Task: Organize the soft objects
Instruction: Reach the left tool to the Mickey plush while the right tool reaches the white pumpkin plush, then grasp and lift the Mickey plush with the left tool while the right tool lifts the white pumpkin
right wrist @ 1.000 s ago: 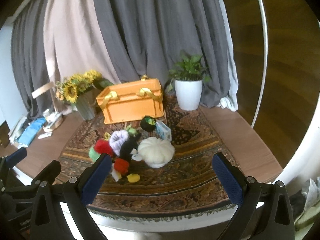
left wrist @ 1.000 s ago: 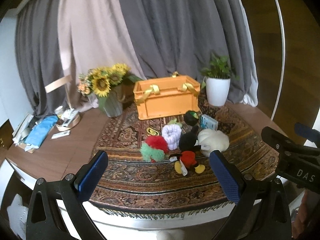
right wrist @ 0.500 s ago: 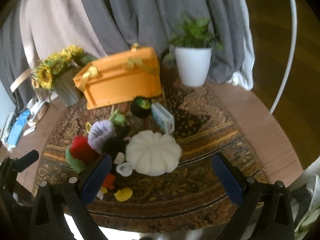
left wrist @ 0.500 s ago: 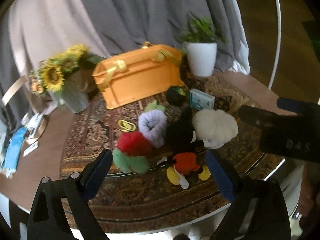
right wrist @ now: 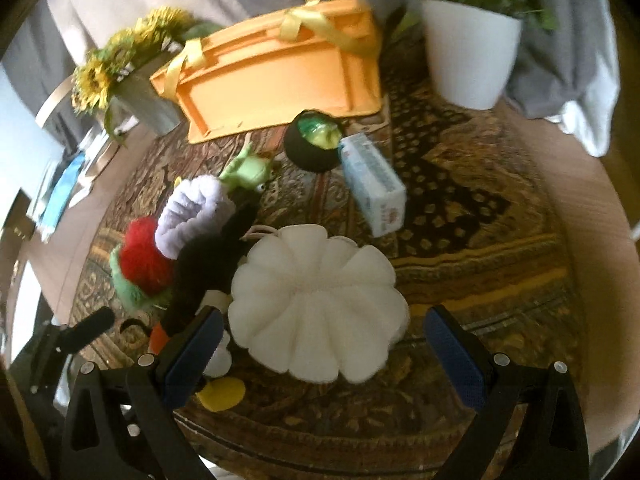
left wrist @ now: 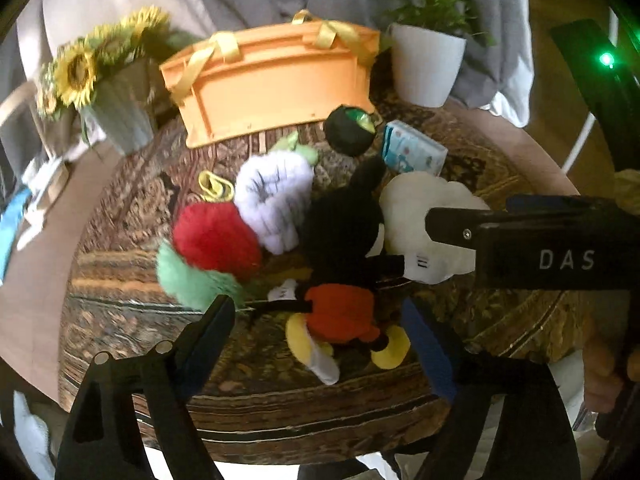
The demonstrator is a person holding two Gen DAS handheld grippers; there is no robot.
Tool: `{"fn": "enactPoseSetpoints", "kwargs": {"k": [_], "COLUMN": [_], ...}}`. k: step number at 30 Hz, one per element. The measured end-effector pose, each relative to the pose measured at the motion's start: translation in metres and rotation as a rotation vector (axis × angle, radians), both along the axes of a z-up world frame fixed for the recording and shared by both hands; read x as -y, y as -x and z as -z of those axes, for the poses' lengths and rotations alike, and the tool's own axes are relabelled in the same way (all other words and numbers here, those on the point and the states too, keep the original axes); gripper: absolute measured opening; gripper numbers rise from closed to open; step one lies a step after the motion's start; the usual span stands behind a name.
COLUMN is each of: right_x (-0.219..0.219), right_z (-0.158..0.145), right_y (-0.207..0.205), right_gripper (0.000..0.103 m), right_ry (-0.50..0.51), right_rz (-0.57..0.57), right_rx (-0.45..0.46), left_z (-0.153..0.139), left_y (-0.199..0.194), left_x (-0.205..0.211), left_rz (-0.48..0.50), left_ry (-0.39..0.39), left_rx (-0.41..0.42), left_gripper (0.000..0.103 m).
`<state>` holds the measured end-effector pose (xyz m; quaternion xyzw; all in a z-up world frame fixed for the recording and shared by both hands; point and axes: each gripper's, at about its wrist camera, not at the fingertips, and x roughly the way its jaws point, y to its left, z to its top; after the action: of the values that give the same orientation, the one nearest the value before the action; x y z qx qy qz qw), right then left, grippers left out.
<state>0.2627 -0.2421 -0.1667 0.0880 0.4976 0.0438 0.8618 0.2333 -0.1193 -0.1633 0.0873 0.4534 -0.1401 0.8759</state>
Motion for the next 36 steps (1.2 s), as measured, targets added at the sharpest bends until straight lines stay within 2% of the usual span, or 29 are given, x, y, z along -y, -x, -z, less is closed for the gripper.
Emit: {"fn": "enactPoseSetpoints", "kwargs": {"k": [3,7,10,18,25,30,36], "right_x": [0.001,-0.002,-0.003,-0.003,-0.009,-0.006,0.006], "right_z": [0.011,0.018,0.02,0.028,0.041,0.034,0.021], "right_y": [-0.013,-0.026,-0.031,-0.045,-0.053,-0.045,-0.031], "right_gripper": [0.101,0.101,0.102,0.102,0.102,0.093,0.091], "right_ry": [-0.035,-0.033,-0.022,-0.057,-0.074,-0.092,-0.104], "right_rz": [-0.042,-0.08,-0.108,-0.128,-0.152,-0.153,-0.108], "right_rx": [-0.041,-0.064,-0.068,-0.118,-0.125,-0.105,-0.075], "left_z": [0.013,0.029,0.039,0.045,0.046,0.042,0.028], "left_y": [-0.007,-0.014,-0.018,-0.028,-0.032,-0.028,-0.022], "left_x": [0.002,0.005,0.008,0.009,0.005,0.002,-0.001], "left_rz": [-0.026,-0.04,-0.053,-0.067,-0.073,-0.078,-0.101], "left_ry": [0.017,0.046,0.051,0.055,0.075,0.102,0.139], "left_rx": [-0.032,-0.078,-0.1,-0.084,-0.068,-0.056,-0.03], "left_gripper": [0.078,0.065,0.059,0.047,0.044,0.039,0.038]}}
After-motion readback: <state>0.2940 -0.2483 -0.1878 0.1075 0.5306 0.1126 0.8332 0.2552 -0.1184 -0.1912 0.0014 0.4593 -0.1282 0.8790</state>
